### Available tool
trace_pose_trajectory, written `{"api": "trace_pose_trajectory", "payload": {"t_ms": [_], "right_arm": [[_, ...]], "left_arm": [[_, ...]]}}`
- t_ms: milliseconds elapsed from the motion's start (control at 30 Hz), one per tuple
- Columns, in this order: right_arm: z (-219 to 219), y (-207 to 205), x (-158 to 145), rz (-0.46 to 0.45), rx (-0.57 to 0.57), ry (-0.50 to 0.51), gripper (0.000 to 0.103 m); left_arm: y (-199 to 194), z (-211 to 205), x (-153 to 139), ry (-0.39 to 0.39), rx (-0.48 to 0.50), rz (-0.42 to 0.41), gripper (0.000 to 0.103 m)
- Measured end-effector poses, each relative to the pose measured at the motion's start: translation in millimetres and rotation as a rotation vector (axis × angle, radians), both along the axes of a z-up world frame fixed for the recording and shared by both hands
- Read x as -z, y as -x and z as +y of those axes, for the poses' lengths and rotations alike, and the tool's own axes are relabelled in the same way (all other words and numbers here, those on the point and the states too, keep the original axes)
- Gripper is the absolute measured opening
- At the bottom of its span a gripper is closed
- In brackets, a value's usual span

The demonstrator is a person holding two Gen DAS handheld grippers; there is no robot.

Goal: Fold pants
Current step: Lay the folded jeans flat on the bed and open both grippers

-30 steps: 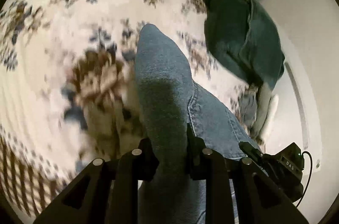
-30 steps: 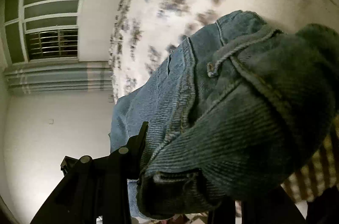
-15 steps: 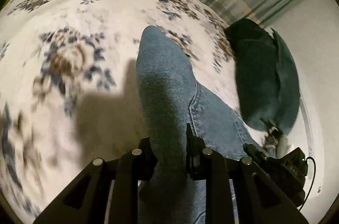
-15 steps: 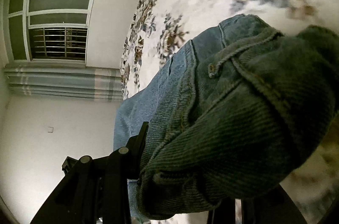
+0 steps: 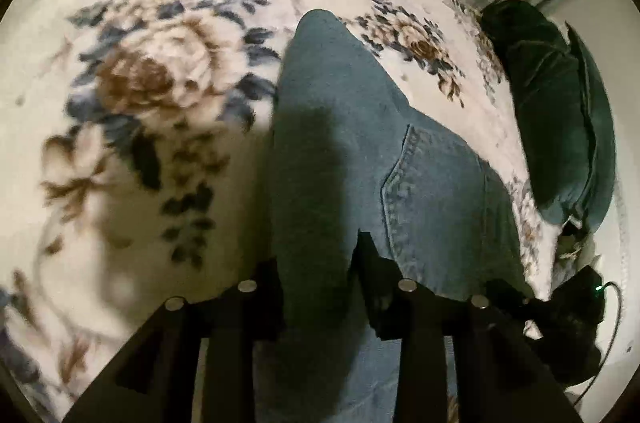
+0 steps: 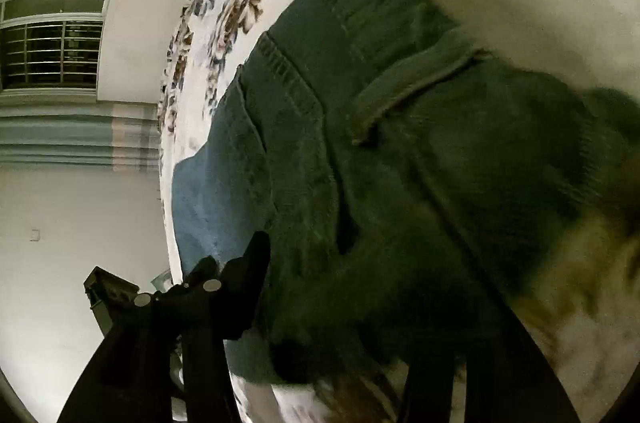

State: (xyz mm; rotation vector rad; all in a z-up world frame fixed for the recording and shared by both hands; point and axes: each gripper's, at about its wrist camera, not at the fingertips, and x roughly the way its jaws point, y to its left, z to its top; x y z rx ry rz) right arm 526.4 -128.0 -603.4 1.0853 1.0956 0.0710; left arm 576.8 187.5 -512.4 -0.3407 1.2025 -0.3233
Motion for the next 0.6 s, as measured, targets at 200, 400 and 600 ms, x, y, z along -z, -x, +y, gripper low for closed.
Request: {"api": "trace_pose_trajectory", "payload": {"t_ms": [200, 400, 600], "right_arm": [[-13.2, 7.8, -41.0, 0.086, -0.056, 0.186, 0.063], [-7.0, 24.6, -112.1, 0.109, -0.138, 0.523, 0.088], [0.7, 69.3, -189.6, 0.083, -0.165, 0.757, 0.103]], "left_arm": [[21.7, -6.9, -36.6, -0.202, -0.029, -0.021, 0.030], [53.3, -21.7, -80.6, -0.306, -0.063, -0.052, 0.054], [89.0, -47.6, -138.6, -0.385, -0.070, -0.112, 0.095]]}}
